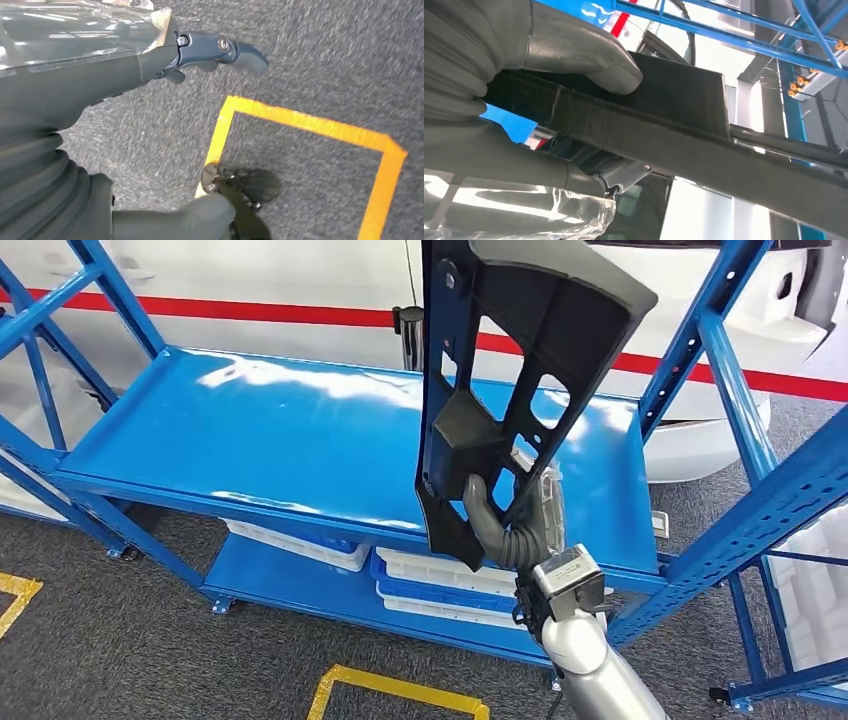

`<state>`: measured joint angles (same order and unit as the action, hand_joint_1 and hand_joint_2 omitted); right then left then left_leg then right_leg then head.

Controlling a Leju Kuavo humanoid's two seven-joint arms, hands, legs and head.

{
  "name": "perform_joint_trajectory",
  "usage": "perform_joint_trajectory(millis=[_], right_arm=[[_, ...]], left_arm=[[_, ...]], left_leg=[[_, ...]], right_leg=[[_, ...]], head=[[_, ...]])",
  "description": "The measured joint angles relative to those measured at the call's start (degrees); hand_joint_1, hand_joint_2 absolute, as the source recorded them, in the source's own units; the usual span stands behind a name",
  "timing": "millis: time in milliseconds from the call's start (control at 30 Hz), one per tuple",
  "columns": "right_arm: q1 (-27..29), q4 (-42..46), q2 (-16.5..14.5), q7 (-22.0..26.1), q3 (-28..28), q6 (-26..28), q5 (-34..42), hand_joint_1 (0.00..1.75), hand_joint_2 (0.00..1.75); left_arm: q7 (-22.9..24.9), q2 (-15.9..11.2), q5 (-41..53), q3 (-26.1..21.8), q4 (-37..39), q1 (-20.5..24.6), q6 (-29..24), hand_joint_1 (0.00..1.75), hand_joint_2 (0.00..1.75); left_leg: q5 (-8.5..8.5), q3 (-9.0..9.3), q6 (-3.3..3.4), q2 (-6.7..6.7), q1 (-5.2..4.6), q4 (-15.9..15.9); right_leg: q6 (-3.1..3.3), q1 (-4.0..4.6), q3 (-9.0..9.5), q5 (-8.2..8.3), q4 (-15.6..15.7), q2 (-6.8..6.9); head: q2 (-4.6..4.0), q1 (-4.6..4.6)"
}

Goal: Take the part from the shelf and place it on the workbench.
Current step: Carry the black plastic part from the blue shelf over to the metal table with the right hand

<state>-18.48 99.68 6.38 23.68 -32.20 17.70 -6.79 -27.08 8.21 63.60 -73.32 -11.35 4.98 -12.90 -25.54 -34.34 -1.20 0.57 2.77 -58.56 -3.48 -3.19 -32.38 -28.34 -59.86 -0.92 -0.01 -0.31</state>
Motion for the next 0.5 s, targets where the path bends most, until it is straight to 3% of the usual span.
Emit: perform_joint_trajectory(millis=[67,133,167,200,233,267,333,367,400,500], right_arm=[[-0.04,-0.01,-0.04,0.29,0.00,0.03,-0.26,1.75,1.75],[0.01,-0.03,-0.07,0.58,-0.01,0.11,-0.62,1.75,1.75],[0.10,-0.05,-0.07,0.73,-0.02,0.19,-0.84,1.75,1.75],[0.21,-0.08,-0.06,0.86,-0.02,0.27,-1.07,1.75,1.75],[0.28,-0.09,-0.05,0.98,-0.02,0.37,-1.25,1.75,1.75],[0.35,-0.10,-0.05,1.10,-0.02,0.50,-1.47,1.75,1.75],[0.42,-0.09,-0.04,1.28,-0.02,0.70,-1.82,1.75,1.75],[0.50,-0.09,-0.03,1.38,-0.02,0.76,-2.02,1.75,1.75],[0.58,-0.09,-0.02,1.53,-0.03,0.80,-2.23,1.75,1.75],[0.94,-0.09,0.05,2.05,-0.06,0.84,-2.81,1.75,1.75]], left_arm=[[0.00,0.05,0.00,-0.01,0.08,-0.04,0.00,0.00,1.75],[0.00,0.07,0.00,-0.01,0.08,-0.03,0.00,0.00,1.75],[0.00,0.08,0.00,-0.01,0.09,-0.03,0.00,0.00,1.75],[0.00,0.08,0.00,-0.01,0.09,-0.03,0.01,0.00,1.75],[-0.01,0.09,0.00,-0.01,0.09,-0.03,0.04,0.00,1.75],[-0.02,0.09,0.00,-0.01,0.09,-0.01,0.08,0.00,1.75],[-0.05,0.08,0.00,-0.01,0.08,0.16,0.15,0.00,1.75],[-0.08,0.07,0.02,0.00,0.08,0.26,0.15,0.00,1.75],[-0.11,0.07,0.04,0.01,0.07,0.34,0.15,0.00,1.75],[-0.15,0.07,0.09,0.00,0.07,0.39,0.15,0.00,1.75]], left_leg=[[-3.34,-1.77,-0.01,-0.27,0.26,-3.86],[-8.29,-4.59,0.23,-0.41,0.07,-11.46],[-9.81,-5.57,0.38,-0.40,-0.03,-14.71],[-10.24,-5.71,0.65,-0.40,-0.15,-16.34],[-9.56,-4.70,1.08,-0.40,-0.31,-15.78],[-8.22,-2.63,1.65,-0.40,-0.55,-13.26],[-6.39,2.76,2.90,-0.41,-1.23,-5.49],[-6.04,4.54,3.23,-0.41,-1.61,-2.67],[-6.07,5.46,3.39,-0.42,-1.99,-0.99],[-4.41,5.06,3.74,-0.53,-2.55,0.42]], right_leg=[[1.27,0.28,-0.82,0.65,-0.05,0.16],[2.46,0.95,-1.80,1.36,-0.06,0.35],[2.90,1.35,-2.30,1.70,-0.07,0.43],[3.23,1.74,-2.79,2.07,-0.08,0.49],[3.43,2.10,-3.27,2.47,-0.08,0.51],[3.50,2.39,-3.72,2.88,-0.08,0.51],[3.36,2.80,-4.41,3.72,-0.06,0.48],[3.10,2.84,-4.56,4.10,0.02,0.52],[2.75,2.77,-4.62,4.46,0.10,0.60],[1.64,2.46,-4.90,5.28,0.49,0.82]], head=[[-0.01,-0.22],[-0.01,-0.37],[-0.01,-0.41],[-0.01,-0.39],[-0.01,-0.39],[-0.01,-0.39],[-0.01,-0.34],[-0.01,-0.29],[-0.01,-0.32],[-0.01,-0.50]])
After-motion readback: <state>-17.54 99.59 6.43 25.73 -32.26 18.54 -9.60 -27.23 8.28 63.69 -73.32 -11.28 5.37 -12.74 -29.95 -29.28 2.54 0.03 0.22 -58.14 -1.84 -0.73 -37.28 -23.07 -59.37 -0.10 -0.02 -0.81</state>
